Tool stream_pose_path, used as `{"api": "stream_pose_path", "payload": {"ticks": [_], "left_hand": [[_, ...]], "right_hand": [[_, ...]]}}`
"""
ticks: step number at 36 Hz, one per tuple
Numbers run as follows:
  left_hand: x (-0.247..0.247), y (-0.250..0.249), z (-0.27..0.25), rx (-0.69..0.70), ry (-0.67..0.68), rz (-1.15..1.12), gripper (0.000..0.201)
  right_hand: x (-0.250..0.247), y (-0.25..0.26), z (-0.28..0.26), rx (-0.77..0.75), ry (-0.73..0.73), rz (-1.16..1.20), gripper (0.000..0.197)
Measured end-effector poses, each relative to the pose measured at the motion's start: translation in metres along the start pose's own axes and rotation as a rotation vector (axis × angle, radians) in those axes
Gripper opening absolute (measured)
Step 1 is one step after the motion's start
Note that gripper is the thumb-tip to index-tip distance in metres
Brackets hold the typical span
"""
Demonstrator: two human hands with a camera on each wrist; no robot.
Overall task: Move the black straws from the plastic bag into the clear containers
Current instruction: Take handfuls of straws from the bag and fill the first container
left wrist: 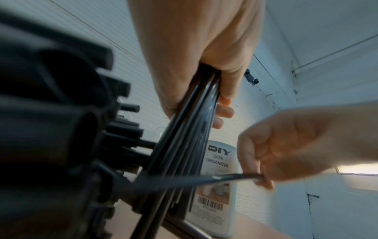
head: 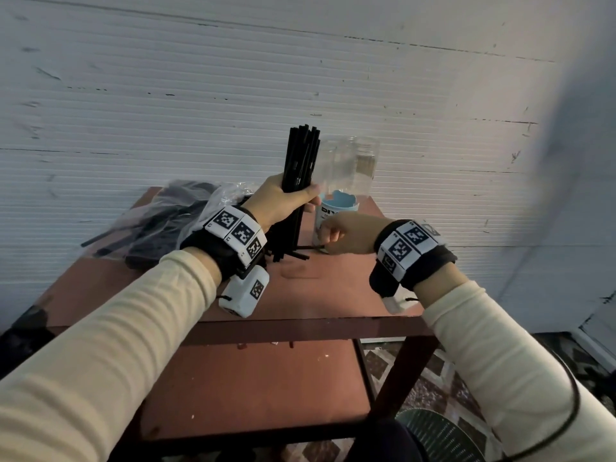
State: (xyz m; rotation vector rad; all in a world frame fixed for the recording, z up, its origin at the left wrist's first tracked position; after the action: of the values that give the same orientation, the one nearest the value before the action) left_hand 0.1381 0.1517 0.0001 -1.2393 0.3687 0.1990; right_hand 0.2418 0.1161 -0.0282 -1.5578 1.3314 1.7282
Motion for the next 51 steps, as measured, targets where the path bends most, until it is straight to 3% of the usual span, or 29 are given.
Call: {"api": "stream_pose_path", "payload": {"ticks": [7, 10, 14, 19, 24, 30, 40, 44, 48, 51], "left_hand": [[0.000, -0.012, -0.003, 0.020, -0.001, 0.145, 0.016], [0.006, -0.020, -0.006, 0.069, 0.026, 0.207, 0.024], [0.017, -0.025, -0.009, 0.051, 0.094, 0.094, 0.030], [0.034, -0.039, -0.016, 0.105, 0.197, 0.020, 0.015], [0.045, -0.045, -0.018, 0.109, 0.205, -0.123, 0.018], [0.063, -0.043, -0.013, 0.077, 0.224, -0.123, 0.010], [0.078, -0.018, -0.009, -0.052, 0.219, -0.110, 0.006], [0.084, -0.023, -0.005, -0.088, 0.191, -0.147, 0.030], [0.098, -0.027, 0.000, -0.123, 0.228, -0.120, 0.022], [0.114, -0.013, -0.002, -0.184, 0.294, -0.103, 0.044]], "right_hand": [[-0.076, 0.009, -0.020, -0.030, -0.408, -0.166, 0.021], [-0.101, 0.017, -0.031, -0.065, -0.555, -0.196, 0.017], [-0.115, 0.019, -0.038, -0.075, -0.629, -0.205, 0.012], [-0.125, 0.024, -0.047, -0.183, -0.712, -0.150, 0.013], [-0.140, 0.014, -0.058, -0.315, -0.860, 0.150, 0.053], [-0.145, 0.014, -0.057, -0.394, -0.826, 0.459, 0.066], [-0.130, 0.030, -0.054, -0.394, -0.774, 0.485, 0.051], [-0.131, 0.030, -0.058, -0.397, -0.841, 0.457, 0.043], [-0.133, 0.027, -0.064, -0.460, -0.884, 0.448, 0.064], [-0.125, 0.017, -0.057, -0.399, -0.855, 0.337, 0.043]]}}
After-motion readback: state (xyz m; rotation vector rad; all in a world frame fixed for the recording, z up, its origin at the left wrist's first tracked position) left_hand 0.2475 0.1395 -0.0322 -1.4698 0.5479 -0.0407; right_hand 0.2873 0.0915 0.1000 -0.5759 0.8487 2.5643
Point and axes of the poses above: each hand's wrist, its own z-axis towards the middle knuckle, its own x-axis out of the palm, y = z × x, the point moved 10 cm from there along z, towards the middle knuckle, and after that the axes turned 9 degrees about z, right-handed, at the moved point
